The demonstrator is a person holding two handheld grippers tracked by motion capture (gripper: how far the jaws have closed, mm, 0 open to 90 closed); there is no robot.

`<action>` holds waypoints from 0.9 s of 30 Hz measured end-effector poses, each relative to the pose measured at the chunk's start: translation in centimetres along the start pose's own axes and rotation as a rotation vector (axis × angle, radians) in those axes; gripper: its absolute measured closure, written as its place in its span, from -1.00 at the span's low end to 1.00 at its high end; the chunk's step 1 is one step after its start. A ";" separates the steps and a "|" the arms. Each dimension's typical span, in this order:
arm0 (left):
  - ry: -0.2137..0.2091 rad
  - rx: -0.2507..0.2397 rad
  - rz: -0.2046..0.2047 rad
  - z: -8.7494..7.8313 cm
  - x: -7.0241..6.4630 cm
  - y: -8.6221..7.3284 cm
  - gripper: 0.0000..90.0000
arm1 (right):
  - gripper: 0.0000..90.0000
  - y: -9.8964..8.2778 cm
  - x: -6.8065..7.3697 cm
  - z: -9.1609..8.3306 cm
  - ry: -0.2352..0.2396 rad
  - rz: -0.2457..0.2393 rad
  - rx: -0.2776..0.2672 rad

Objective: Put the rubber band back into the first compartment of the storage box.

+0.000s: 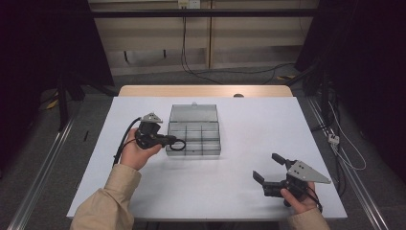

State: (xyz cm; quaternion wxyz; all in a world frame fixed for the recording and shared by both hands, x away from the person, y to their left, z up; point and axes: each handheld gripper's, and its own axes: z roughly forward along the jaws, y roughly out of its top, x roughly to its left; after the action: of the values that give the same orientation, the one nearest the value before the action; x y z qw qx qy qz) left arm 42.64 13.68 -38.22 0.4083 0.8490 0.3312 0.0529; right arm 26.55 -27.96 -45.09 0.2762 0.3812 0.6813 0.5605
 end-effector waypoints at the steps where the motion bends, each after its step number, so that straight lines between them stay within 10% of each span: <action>1: 0.002 -0.003 -0.006 0.0 0.0 0.1 0.97 | -0.89 0.0 0.0 0.0 -0.002 0.000 0.002; 27: 0.035 0.007 -0.020 1.3 1.9 1.2 0.97 | -0.89 0.0 0.0 0.0 0.005 0.000 -0.001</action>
State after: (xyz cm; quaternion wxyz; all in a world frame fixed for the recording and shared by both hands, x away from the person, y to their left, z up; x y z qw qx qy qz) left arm 45.16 13.46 -38.57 0.3999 0.8461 0.3468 0.0627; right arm 26.56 -27.97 -45.07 0.2747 0.3797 0.6816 0.5620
